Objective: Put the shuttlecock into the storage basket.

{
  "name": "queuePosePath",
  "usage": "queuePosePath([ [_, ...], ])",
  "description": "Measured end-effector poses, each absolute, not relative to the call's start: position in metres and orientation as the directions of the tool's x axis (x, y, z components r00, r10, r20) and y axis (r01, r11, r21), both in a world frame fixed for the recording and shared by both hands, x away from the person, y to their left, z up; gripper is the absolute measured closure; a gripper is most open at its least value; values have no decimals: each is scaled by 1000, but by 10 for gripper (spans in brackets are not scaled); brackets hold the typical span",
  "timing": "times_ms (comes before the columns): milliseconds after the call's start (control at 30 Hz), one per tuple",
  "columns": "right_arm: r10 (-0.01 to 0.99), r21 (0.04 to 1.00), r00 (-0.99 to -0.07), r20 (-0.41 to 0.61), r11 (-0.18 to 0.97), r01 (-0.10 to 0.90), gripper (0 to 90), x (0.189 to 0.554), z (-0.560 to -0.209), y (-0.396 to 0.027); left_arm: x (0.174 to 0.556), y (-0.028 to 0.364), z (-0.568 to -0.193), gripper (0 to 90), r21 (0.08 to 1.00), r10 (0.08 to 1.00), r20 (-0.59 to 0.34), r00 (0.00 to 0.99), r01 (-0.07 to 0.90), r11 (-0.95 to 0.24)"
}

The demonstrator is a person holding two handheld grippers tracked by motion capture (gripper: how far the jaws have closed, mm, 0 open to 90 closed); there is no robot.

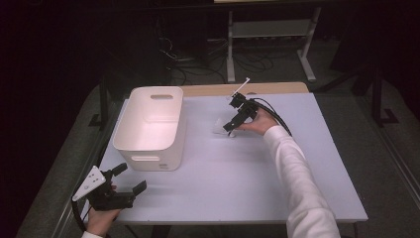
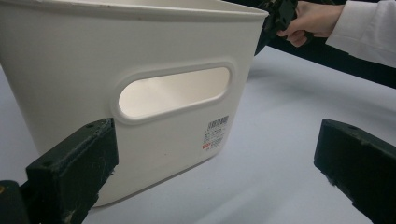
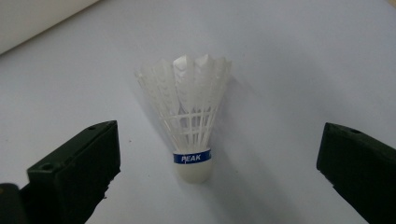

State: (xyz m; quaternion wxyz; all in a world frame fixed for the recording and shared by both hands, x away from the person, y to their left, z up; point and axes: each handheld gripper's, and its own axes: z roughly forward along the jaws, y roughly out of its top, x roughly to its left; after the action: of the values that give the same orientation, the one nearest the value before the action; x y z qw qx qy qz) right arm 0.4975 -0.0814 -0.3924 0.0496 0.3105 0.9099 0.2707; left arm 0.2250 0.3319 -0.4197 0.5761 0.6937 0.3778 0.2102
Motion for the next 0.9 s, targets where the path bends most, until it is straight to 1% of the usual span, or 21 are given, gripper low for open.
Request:
queuePosePath([
  [700,562,441,-824,73,723,532,2,500,-420,-66,225,332,-420,0,958,763,-146,630,282,-50],
  [900,550,426,-832,71,738,524,59,499,-424,-67,224,332,-420,0,958,766,-147,626,283,-48],
])
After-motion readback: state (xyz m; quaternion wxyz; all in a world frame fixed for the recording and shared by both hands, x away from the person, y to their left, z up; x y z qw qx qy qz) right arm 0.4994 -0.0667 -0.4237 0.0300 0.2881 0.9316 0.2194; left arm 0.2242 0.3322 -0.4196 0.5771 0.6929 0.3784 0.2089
